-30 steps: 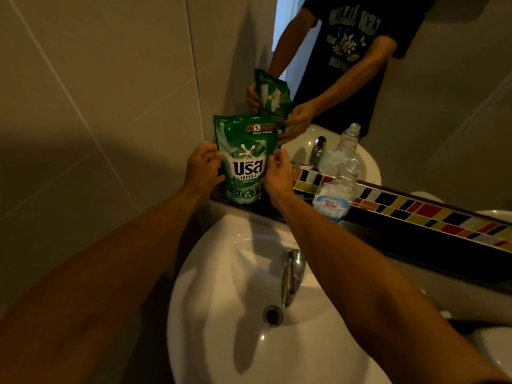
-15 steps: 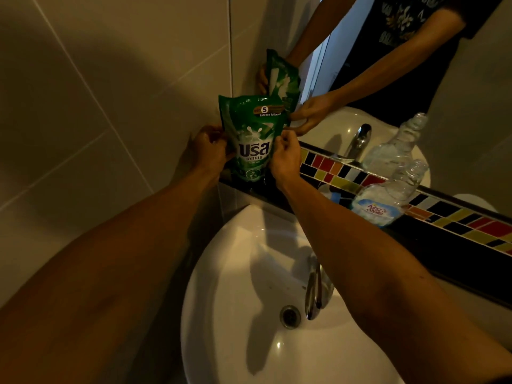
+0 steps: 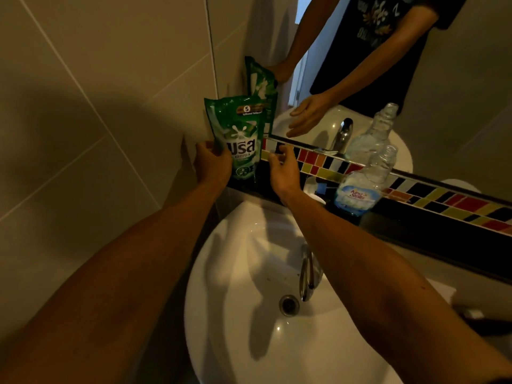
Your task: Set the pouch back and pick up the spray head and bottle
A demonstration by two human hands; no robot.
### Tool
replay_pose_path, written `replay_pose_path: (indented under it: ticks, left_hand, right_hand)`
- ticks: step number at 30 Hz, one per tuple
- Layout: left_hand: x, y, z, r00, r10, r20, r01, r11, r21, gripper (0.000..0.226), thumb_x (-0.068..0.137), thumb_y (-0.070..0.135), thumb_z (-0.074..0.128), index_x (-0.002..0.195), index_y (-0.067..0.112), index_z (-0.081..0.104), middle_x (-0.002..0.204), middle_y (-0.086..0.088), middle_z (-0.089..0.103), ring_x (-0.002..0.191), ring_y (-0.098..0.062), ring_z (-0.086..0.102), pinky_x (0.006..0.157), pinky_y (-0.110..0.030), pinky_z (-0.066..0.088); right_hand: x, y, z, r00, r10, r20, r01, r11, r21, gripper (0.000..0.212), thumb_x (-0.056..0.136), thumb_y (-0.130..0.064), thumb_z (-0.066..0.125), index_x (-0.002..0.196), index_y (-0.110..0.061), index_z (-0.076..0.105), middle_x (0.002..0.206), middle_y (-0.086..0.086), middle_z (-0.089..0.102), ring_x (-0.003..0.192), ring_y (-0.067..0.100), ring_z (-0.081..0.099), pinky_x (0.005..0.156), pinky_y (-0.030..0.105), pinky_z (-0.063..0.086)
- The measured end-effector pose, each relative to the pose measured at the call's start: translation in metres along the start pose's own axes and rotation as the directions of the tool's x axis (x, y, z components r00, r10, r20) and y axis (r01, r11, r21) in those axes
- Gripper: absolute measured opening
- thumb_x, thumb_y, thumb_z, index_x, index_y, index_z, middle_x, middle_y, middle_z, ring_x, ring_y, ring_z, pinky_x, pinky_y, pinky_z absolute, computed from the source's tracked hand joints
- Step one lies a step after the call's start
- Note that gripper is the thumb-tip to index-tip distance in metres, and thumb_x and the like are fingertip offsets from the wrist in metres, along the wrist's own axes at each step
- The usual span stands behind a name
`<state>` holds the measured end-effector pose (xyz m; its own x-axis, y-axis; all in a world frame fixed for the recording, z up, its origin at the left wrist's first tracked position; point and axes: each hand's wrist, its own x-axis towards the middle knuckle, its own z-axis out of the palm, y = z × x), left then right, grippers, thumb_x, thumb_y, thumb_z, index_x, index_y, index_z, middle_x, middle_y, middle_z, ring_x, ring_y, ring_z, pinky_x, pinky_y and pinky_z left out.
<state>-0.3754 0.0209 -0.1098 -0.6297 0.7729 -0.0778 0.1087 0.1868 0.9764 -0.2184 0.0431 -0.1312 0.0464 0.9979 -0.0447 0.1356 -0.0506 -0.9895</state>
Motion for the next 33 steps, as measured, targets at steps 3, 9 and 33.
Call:
replay_pose_path:
  ticks: [3, 9, 33]
  left_hand:
    - [-0.022, -0.009, 0.005, 0.996, 0.028, 0.08, -0.038, 0.991, 0.129, 0.021, 0.085, 0.02, 0.068, 0.102, 0.021, 0.056, 0.098, 0.002, 0.064, 0.087, -0.017, 0.064, 0.062, -0.024, 0.051]
    - [-0.07, -0.024, 0.031, 0.894, 0.126, 0.43, -0.259, 0.929, 0.266, 0.042, 0.087, 0.016, 0.072, 0.126, 0.007, 0.06, 0.114, -0.013, 0.065, 0.104, -0.026, 0.061, 0.089, -0.034, 0.051]
    - [-0.09, -0.028, 0.163, 0.872, -0.042, 0.487, -0.198, 0.88, 0.431, 0.056, 0.088, 0.032, 0.072, 0.135, 0.006, 0.055, 0.129, -0.016, 0.063, 0.113, -0.032, 0.062, 0.079, -0.032, 0.044]
  right_hand:
    - [-0.021, 0.009, -0.02, 0.999, 0.033, -0.026, -0.034, 0.999, -0.023, 0.044, 0.107, -0.018, 0.052, 0.15, -0.013, 0.045, 0.142, 0.011, 0.059, 0.128, 0.024, 0.057, 0.096, 0.028, 0.049]
    - [-0.06, 0.025, -0.075, 0.989, 0.019, -0.146, -0.027, 0.998, -0.052, 0.04, 0.106, -0.021, 0.055, 0.145, -0.016, 0.05, 0.132, 0.009, 0.062, 0.117, 0.024, 0.063, 0.09, 0.033, 0.056]
    - [-0.037, -0.001, -0.229, 0.982, -0.126, -0.143, 0.098, 0.977, -0.188, 0.064, 0.09, -0.022, 0.078, 0.147, -0.02, 0.049, 0.14, -0.003, 0.059, 0.125, 0.01, 0.056, 0.1, 0.035, 0.053]
